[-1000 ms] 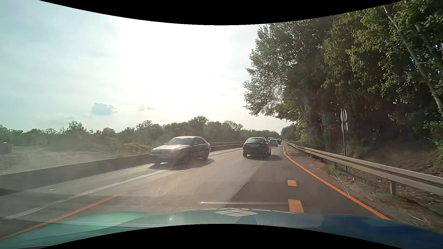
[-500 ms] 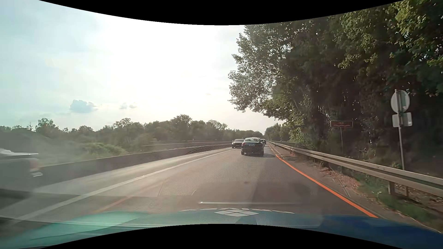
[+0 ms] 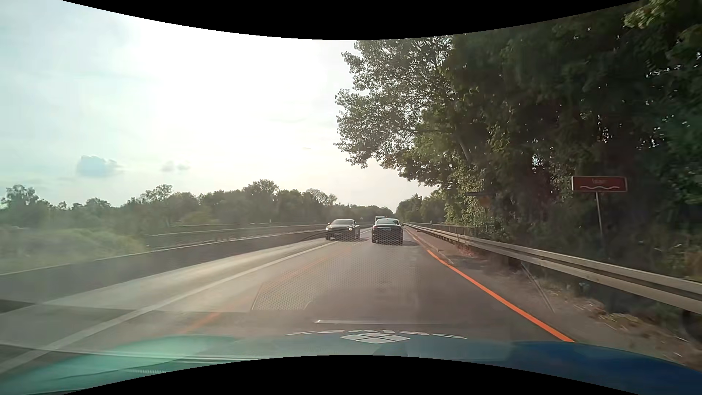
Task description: Follow the waypoints while adhering to traffic rules and regulations
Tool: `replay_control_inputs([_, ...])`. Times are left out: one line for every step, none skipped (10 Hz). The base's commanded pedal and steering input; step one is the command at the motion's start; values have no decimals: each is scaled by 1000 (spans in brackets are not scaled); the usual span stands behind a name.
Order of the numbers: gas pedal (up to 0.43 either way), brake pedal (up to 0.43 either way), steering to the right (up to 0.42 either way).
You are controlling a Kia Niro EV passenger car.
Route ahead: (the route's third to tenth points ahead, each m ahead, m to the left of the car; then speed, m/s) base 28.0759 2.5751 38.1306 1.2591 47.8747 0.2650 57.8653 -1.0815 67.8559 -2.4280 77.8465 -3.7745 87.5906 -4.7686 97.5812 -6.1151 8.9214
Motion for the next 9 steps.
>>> replay_control_inputs([189,0,63])
replay_control_inputs([189,0,59])
replay_control_inputs([189,0,53])
replay_control_inputs([189,0,48])
replay_control_inputs([189,0,40])
replay_control_inputs([189,0,35])
replay_control_inputs([189,0,33])
replay_control_inputs([189,0,29])
replay_control_inputs([189,0,25])
